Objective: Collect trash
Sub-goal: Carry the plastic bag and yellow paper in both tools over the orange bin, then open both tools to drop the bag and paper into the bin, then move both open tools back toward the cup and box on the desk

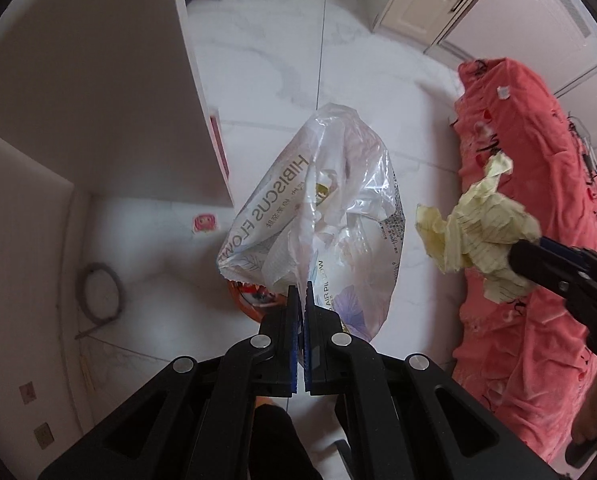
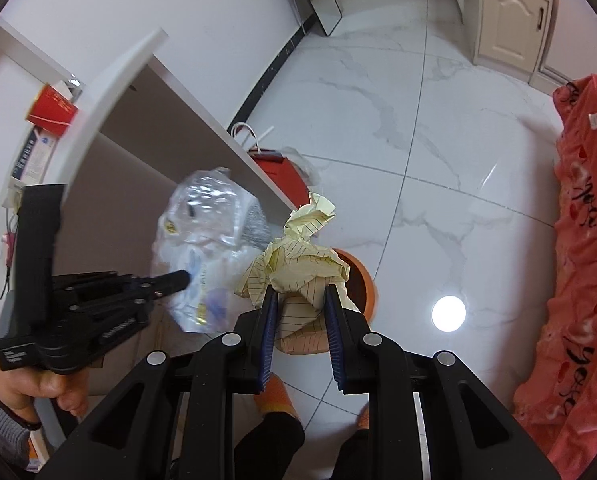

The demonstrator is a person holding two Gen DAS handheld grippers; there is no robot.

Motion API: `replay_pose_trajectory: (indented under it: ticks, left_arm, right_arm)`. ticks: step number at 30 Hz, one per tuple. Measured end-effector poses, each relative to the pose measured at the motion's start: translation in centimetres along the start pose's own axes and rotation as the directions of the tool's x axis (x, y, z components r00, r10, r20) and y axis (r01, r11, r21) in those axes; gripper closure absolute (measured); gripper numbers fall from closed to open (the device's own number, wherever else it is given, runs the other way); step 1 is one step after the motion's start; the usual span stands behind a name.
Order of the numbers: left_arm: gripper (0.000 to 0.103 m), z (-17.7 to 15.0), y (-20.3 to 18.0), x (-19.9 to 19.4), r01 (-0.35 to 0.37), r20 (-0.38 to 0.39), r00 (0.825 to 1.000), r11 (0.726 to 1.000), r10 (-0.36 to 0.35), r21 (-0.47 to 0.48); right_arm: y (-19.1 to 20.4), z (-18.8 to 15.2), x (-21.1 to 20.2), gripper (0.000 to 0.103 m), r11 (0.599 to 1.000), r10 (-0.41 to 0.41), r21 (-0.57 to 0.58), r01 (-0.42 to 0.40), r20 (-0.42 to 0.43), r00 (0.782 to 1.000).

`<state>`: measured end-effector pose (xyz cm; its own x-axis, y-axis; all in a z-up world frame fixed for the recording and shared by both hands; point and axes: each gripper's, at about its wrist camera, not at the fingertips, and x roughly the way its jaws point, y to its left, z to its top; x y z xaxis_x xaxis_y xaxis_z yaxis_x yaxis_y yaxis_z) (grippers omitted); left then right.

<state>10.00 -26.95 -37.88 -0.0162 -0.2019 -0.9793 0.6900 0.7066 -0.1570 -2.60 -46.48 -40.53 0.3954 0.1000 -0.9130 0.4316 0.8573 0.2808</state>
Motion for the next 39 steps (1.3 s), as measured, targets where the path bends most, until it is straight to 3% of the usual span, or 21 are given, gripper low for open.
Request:
replay_pose_trajectory:
  ticks: [5,14,17,19,20,21,39]
  left_arm:
    - [0.1,0.2,0.0,3.9,-0.003,-0.059,0.998,1.0,0.003,0.003]
    - [0.097,0.2,0.4,7.1,-0.015,-0.12,0.993,0.999,0.019,0.03]
    - [0.09,0.3,0.5,7.2,-0.02,-0.124,0.992,0.999,0.024,0.036]
    - [0.077,0.4,0.5,7.2,-0.027,-0.123,0.992,0.999,0.032,0.036]
    - [0.058,0.4,0.5,7.2,-0.038,-0.118,0.992,0.999,0.042,0.035]
    - [0.053,0.4,0.5,7.0,-0.047,-0.105,0.993,0.998,0.05,0.035]
    - [0.053,0.1,2.6,6.5,-0.064,-0.106,0.992,0.998,0.065,0.008]
  right_arm:
    - [-0.3,-0.4,2.9,0.079,1.0,-0.003,0.007,0.004,-0.029,1.0]
    - [-0.3,-1.1,6.4,0.079,1.0,0.0,0.011,0.0,-0.069,0.998]
    - [0.0,-1.1,7.1,0.079,1.0,0.004,0.009,-0.003,-0.078,0.997]
    - [0.1,-1.0,7.4,0.079,1.0,0.005,0.005,-0.005,-0.082,0.997]
    - [0.2,-1.0,7.7,0.079,1.0,0.005,0.004,-0.005,-0.084,0.996]
    - [0.2,-0.9,7.9,0.079,1.0,0.005,0.003,-0.005,-0.086,0.996]
    - [2.3,0.2,11.7,0.069,0.999,-0.012,-0.051,0.004,-0.153,0.988]
